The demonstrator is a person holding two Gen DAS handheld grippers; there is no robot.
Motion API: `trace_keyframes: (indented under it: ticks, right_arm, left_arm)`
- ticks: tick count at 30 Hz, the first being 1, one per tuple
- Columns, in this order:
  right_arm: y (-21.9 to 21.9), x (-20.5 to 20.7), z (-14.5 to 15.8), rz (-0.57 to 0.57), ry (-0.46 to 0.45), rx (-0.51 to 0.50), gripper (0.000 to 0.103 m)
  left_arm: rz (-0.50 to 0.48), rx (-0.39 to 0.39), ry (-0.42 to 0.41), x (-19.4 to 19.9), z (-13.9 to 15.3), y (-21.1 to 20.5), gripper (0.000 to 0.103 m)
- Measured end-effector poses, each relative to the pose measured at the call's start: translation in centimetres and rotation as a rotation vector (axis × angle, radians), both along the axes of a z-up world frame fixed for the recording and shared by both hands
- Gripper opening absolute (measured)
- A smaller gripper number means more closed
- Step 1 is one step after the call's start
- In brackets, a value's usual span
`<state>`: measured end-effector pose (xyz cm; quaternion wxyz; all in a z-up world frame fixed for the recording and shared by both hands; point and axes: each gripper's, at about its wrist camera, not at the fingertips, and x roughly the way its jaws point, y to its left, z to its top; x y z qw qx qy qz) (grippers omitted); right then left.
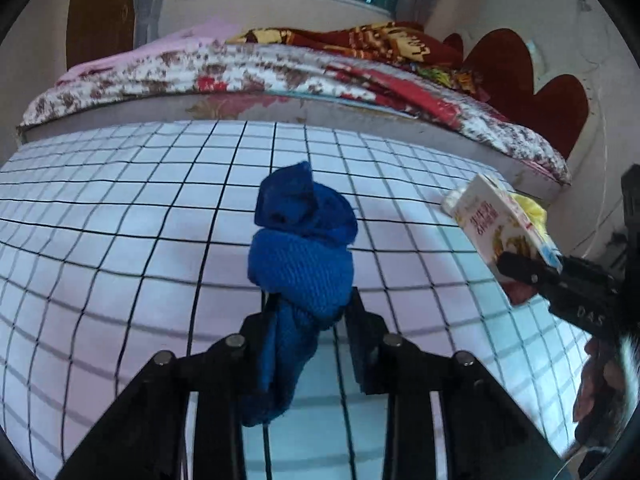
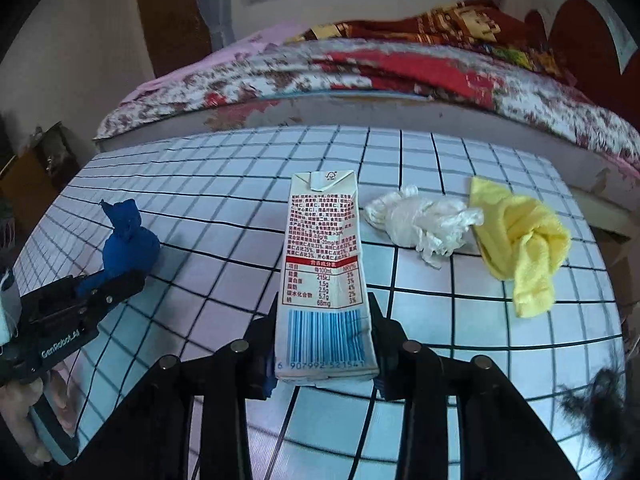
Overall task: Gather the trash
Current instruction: 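Carry the blue cloth and milk carton over the black bin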
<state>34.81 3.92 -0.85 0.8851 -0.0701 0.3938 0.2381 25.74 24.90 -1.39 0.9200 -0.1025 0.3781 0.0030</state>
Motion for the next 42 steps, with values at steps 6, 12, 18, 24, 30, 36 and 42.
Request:
trace_keyframes:
  ticks: [6,12,18,24,30,36,42]
  right_arm:
    - [-2.3,-4.2,2.5,-0.009,-0.07,0.016,0.038]
    - [-5.0,-8.7,3.7,-0.042,-0.097,0.035,0.038]
    - [-7.0,-12.7,4.7,-0.048,-0.147,0.034,0.038]
    - [-10.0,-16.3,4.9,-0.085,-0.175,0.055,0.038]
    - [-13.3,-19.0,4.7,-0.12,-0.207,0.035,0.038]
    - [-17.9,-20.4,4.2,-0.199,-0.202,0.037,0.038]
    - [-21.8,-21.4,3.3,-0.276,-0.188,0.035,0.038]
  left_arm:
    - [-0.005,0.053,-0.05,-4.6,1.8,-2.0,0.031]
    - [-0.023,0.06,-0.074,-8.2,3.2,-3.7,0.031]
    - [-0.044,0.097,-0.105,-11.4,4.6,-5.6,0.031]
    - [-0.082,0.128,-0.137,-13.9,5.5,-8.0,0.031]
    - [-0.131,0.13,-0.152,-15.1,5.2,-10.9,0.031]
    - [-0.205,0.127,-0.151,-15.0,4.8,-14.8,0.031]
    - [-0.277,0.133,-0.151,-15.2,4.5,-18.4,0.031]
